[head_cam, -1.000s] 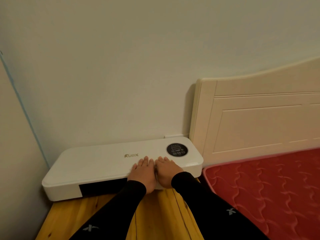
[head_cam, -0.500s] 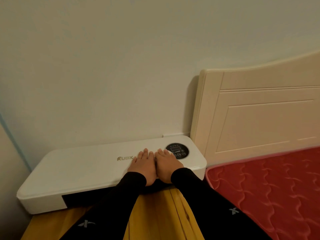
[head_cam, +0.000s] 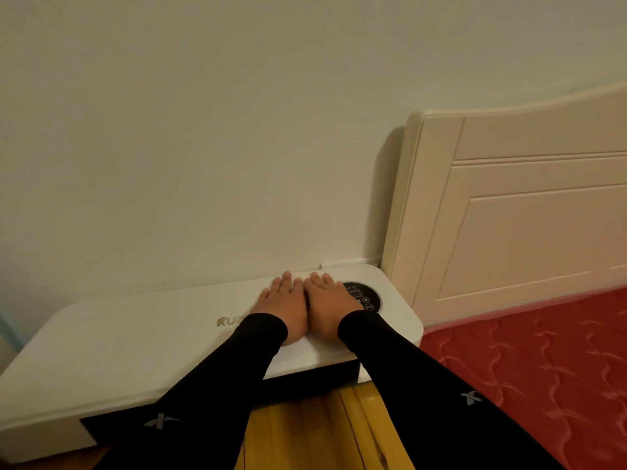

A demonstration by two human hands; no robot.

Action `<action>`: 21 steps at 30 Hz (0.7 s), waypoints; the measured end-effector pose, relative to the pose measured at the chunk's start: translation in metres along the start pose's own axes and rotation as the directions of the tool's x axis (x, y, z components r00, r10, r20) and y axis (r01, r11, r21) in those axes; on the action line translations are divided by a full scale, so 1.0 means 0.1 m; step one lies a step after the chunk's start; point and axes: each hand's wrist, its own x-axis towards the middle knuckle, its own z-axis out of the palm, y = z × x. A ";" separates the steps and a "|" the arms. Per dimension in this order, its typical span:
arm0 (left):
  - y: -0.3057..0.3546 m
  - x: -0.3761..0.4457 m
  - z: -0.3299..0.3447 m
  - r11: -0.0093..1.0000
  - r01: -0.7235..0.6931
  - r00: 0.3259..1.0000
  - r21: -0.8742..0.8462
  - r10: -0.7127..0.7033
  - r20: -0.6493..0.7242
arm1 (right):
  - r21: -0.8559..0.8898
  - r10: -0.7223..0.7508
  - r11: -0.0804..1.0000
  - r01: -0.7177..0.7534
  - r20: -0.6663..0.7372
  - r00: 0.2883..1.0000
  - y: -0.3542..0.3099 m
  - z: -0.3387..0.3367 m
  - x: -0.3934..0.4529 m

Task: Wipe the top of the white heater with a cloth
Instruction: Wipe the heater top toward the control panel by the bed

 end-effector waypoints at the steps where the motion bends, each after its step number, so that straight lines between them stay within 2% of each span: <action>1: 0.00 0.02 0.00 1.000 0.000 1.000 -0.001 0.000 -0.003 | 0.005 0.000 1.000 0.000 -0.005 1.000 0.01 0.00 0.02; 8: -0.01 0.09 0.01 1.000 0.007 1.000 0.000 -0.007 -0.020 | 0.024 0.001 1.000 -0.001 -0.017 1.000 0.05 0.00 0.07; 21: 0.14 -0.33 0.10 0.999 0.031 0.999 0.026 -0.030 -0.032 | -0.052 0.033 0.998 -0.030 0.062 0.997 -0.07 -0.07 -0.32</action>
